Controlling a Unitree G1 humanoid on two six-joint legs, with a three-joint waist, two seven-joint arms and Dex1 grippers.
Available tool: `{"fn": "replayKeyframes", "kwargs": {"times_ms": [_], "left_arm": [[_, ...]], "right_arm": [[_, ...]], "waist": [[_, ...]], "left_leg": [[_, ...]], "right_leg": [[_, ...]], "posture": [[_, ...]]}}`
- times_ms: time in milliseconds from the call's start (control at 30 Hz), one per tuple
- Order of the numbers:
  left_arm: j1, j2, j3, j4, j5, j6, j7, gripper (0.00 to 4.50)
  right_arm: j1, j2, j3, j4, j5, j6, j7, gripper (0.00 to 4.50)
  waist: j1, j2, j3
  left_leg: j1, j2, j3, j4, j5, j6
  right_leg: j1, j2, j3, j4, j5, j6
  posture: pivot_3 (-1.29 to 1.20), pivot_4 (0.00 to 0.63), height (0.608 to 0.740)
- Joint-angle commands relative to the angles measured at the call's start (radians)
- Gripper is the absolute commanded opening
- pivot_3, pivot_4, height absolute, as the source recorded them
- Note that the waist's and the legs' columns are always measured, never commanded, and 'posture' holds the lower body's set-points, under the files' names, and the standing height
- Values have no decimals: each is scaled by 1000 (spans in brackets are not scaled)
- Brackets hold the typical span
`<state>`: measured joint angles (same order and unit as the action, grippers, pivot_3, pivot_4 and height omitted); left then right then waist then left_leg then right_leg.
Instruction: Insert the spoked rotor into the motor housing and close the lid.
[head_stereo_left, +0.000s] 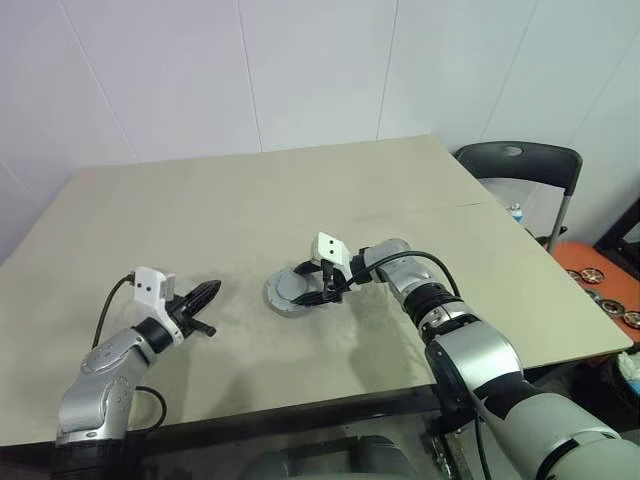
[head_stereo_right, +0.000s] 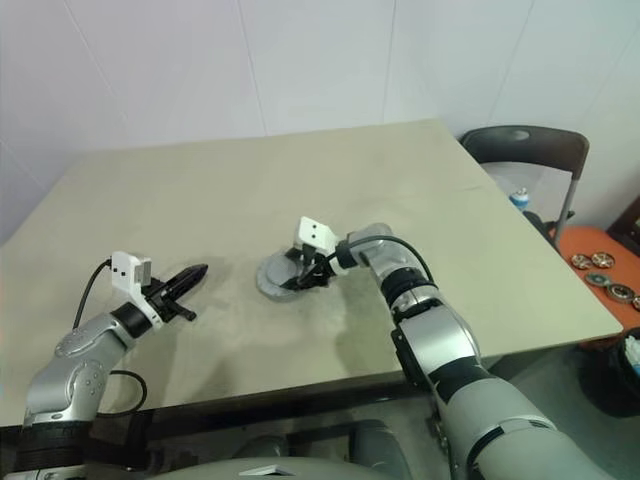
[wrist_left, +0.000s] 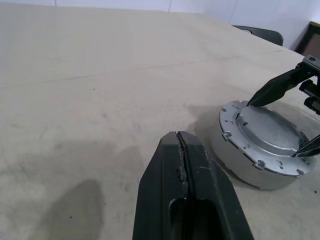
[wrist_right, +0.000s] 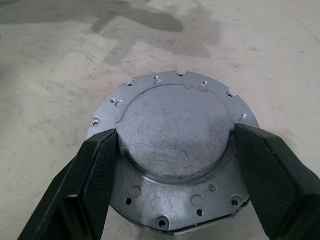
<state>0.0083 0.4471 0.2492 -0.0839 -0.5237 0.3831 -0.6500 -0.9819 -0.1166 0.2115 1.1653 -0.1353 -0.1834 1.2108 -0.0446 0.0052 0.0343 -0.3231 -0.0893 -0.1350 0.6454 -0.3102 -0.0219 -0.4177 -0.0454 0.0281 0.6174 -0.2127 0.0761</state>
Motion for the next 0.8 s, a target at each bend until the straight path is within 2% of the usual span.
{"fn": "replayKeyframes", "kwargs": {"times_ms": [33,167,433,800], "left_arm": [[2,0,6,-43,-6,-9,0,0],[8,-1,6,-55,-12,-3,0,0],[-26,-4,1,-75,-26,16,6,0],[-26,-5,-6,-88,-25,29,-1,0]], "right_arm": [[1,3,19,3,-20,-14,-19,3317],[13,-6,45,9,-37,-2,2,3317],[25,-15,49,48,-38,141,32,3317],[21,-57,49,47,-40,141,67,3317]], "waist": [[0,0,0],[1,0,0],[3,0,-2],[24,1,-4]], "left_leg": [[0,0,0,0,0,0],[1,0,0,0,0,0],[5,0,-1,0,0,0],[5,-1,-1,0,0,1]], "right_leg": [[0,0,0,0,0,0],[1,0,0,0,0,0],[6,0,-1,0,0,0],[8,-1,-1,-3,0,0]], "posture": [[0,0,740],[0,0,740],[0,0,740],[0,0,740]]}}
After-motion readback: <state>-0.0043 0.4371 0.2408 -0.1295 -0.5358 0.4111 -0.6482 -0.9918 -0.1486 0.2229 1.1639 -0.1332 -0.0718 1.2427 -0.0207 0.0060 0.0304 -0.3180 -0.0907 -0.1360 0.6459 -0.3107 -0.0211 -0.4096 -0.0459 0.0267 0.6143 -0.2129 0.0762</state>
